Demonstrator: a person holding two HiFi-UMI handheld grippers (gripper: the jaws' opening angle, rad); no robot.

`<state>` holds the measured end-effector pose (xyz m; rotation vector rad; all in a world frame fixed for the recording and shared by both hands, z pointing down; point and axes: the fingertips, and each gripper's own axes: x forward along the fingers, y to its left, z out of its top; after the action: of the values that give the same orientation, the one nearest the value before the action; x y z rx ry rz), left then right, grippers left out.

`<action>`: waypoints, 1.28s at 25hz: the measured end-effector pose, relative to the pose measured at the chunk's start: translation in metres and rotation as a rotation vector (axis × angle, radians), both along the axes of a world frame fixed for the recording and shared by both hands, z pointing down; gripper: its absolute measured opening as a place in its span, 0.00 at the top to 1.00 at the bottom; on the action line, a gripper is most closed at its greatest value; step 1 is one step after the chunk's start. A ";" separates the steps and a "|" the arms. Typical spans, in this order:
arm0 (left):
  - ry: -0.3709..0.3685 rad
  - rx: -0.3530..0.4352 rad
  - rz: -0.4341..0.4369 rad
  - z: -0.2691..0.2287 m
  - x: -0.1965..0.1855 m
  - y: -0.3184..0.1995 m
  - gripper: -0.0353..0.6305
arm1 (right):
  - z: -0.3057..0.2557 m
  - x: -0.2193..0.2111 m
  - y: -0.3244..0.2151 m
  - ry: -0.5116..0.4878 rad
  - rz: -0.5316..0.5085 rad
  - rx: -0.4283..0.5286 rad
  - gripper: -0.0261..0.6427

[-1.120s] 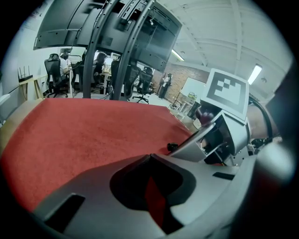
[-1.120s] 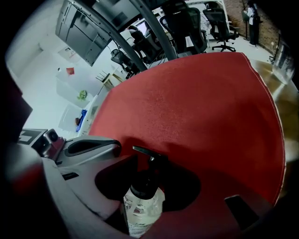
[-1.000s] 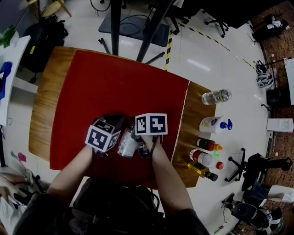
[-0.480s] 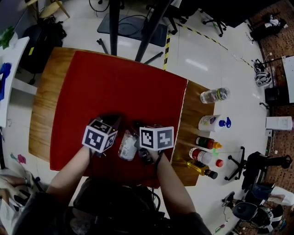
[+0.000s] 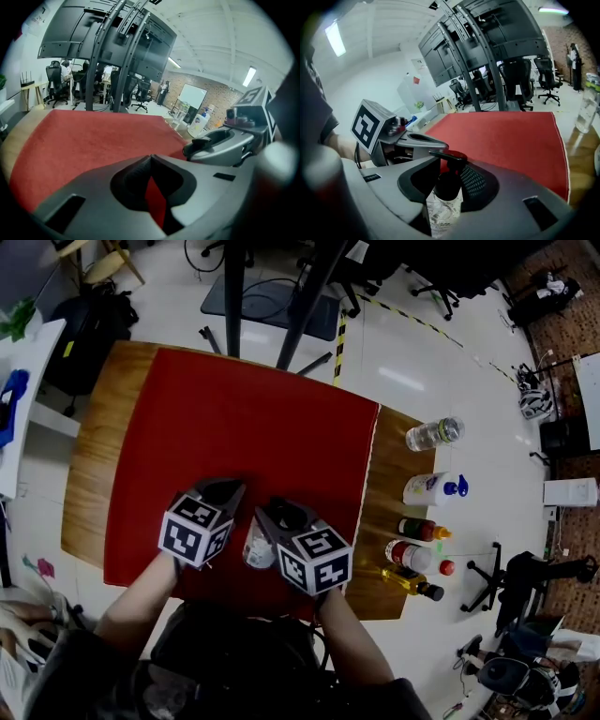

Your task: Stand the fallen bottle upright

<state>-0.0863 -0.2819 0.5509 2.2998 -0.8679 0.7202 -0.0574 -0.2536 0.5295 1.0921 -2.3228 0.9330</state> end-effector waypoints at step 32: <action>0.072 0.219 -0.014 -0.053 0.066 0.132 0.89 | -0.056 0.069 0.138 0.226 -0.066 0.680 0.77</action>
<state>-0.0201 -0.1498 0.4982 2.4924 -0.9700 0.5561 0.0116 -0.1152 0.4740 1.2664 -2.5114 -0.0390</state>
